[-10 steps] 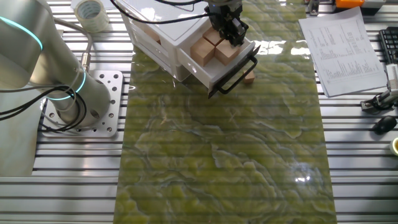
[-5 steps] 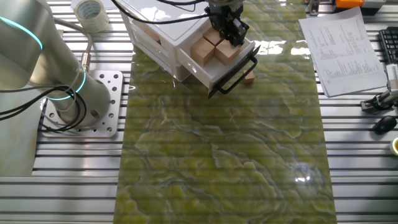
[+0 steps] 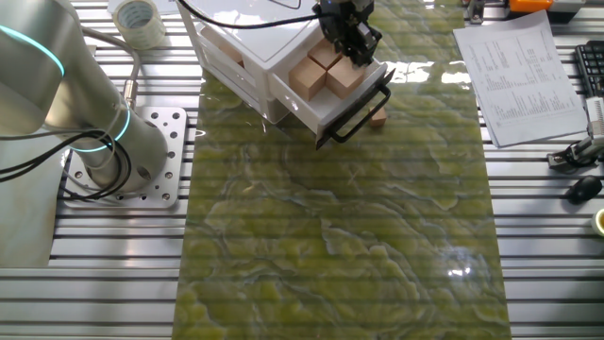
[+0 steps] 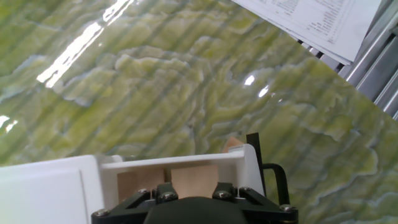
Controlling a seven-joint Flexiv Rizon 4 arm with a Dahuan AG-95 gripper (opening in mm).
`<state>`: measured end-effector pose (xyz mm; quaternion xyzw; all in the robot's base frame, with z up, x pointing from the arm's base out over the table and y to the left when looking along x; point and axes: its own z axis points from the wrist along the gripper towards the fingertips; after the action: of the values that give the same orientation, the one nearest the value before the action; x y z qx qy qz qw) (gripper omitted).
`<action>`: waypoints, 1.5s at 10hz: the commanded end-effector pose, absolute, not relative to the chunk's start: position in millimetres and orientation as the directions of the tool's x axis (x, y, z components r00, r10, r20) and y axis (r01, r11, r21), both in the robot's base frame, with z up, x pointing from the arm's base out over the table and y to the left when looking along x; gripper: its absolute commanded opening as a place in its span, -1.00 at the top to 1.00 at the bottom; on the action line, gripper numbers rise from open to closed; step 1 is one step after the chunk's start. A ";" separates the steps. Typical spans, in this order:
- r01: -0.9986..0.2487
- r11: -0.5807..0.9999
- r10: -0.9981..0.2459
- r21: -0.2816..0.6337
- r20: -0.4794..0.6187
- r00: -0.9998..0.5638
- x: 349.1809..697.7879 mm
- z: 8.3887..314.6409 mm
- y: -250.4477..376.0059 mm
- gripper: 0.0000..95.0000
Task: Take something out of a drawer
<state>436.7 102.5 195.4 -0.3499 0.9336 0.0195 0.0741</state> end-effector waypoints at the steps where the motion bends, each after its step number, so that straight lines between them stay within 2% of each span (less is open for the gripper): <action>1: -0.658 0.753 -0.653 -0.013 -0.149 -0.743 433.6 199.6 97.8 0.20; 6: -0.651 0.759 -0.648 -0.019 -0.129 -0.751 435.3 217.8 97.6 0.20; 7: -0.647 0.763 -0.643 -0.012 -0.120 -0.756 435.7 223.1 97.7 1.00; 15: -0.640 0.768 -0.638 0.000 -0.081 -0.766 438.7 233.0 100.3 1.00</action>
<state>437.6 99.0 233.3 -0.3401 0.9395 0.0127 0.0383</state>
